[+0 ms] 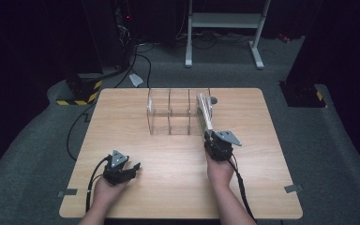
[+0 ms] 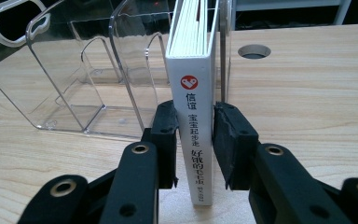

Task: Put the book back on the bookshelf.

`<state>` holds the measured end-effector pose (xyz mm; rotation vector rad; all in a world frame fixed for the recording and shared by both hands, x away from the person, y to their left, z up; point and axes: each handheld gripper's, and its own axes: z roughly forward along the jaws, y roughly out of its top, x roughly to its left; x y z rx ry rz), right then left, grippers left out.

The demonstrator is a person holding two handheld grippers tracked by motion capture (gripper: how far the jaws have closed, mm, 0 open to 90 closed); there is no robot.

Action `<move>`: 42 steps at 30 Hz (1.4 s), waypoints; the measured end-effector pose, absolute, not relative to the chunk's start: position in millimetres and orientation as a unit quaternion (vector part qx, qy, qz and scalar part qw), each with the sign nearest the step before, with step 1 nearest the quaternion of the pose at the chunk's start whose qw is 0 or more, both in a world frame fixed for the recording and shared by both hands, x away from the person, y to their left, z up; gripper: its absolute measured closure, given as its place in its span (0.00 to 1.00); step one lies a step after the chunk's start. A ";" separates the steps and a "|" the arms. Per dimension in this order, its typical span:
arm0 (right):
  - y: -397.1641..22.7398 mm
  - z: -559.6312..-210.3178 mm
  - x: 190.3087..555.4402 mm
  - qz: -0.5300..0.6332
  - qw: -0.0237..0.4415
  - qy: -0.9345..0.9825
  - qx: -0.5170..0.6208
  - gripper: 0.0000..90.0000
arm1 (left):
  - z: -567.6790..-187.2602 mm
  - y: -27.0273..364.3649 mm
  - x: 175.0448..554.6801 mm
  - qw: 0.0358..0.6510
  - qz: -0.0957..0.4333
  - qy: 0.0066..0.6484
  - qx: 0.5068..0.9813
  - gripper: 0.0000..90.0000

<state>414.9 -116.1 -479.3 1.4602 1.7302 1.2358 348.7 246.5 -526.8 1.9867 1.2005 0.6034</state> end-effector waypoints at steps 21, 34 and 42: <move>-122.7 -485.1 410.8 0.465 0.257 0.656 0.536 0.80 | -527.0 246.1 349.2 0.361 0.234 0.465 0.774 0.46; -117.9 -484.9 414.2 0.466 0.256 0.643 0.551 0.80 | -526.8 246.5 348.8 0.363 0.233 0.465 0.773 0.45; -114.2 -484.9 417.2 0.463 0.262 0.638 0.557 0.80 | -526.7 246.8 348.5 0.363 0.234 0.463 0.774 0.45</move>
